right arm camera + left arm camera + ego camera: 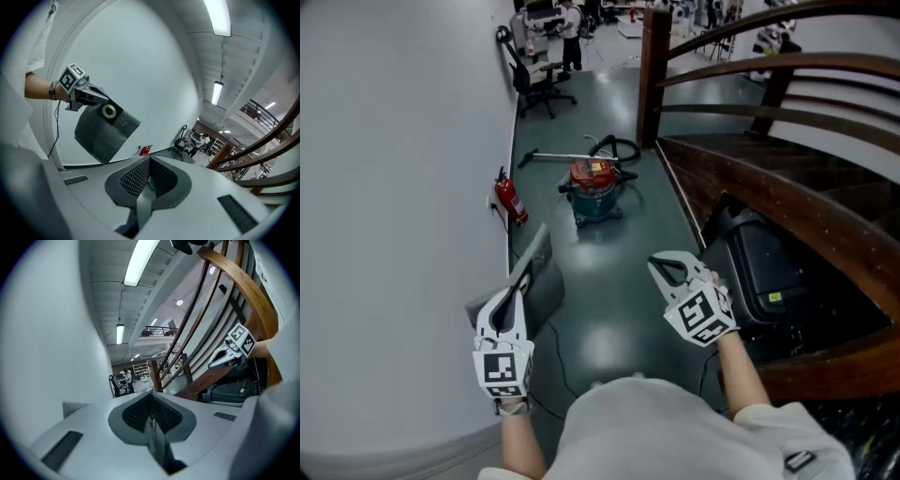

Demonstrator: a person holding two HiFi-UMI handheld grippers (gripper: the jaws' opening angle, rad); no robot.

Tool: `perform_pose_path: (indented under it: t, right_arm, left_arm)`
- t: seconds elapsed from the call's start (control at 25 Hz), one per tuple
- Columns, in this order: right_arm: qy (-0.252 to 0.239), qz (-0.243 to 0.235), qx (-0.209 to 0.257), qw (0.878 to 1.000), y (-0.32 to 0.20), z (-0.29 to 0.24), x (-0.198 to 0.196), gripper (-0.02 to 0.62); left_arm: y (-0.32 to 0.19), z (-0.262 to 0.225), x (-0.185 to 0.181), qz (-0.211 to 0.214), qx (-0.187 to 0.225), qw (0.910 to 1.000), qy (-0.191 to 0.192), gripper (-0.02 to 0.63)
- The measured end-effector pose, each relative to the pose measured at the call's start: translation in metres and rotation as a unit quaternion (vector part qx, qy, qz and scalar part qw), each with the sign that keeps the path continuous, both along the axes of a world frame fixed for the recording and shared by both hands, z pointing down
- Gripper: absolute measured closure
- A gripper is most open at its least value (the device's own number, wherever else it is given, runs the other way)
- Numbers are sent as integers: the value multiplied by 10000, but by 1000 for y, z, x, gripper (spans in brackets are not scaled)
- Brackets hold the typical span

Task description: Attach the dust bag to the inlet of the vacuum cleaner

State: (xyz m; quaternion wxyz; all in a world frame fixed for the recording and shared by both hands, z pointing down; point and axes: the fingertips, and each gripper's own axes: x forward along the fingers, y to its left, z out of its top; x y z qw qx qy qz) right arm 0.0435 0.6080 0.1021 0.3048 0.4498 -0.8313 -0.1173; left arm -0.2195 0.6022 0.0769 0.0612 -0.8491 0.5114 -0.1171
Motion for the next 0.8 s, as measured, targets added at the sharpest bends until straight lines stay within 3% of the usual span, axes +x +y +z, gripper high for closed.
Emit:
perform_pose_path:
  t: [0.16,0.4,0.8]
  right_arm:
    - [-54,48,-25,10000,-1,0,0,569]
    - [-688,22,32,9976,5,-10,11,569]
    - [-672,172,-136,9975,-1,2,44,569]
  left_arm:
    - [-1,2,-1,31,-45,10000,13,591]
    - [0,5,13,115,-76,9999,57,591]
    - [-5,11,38,116,-138,9998,15,591]
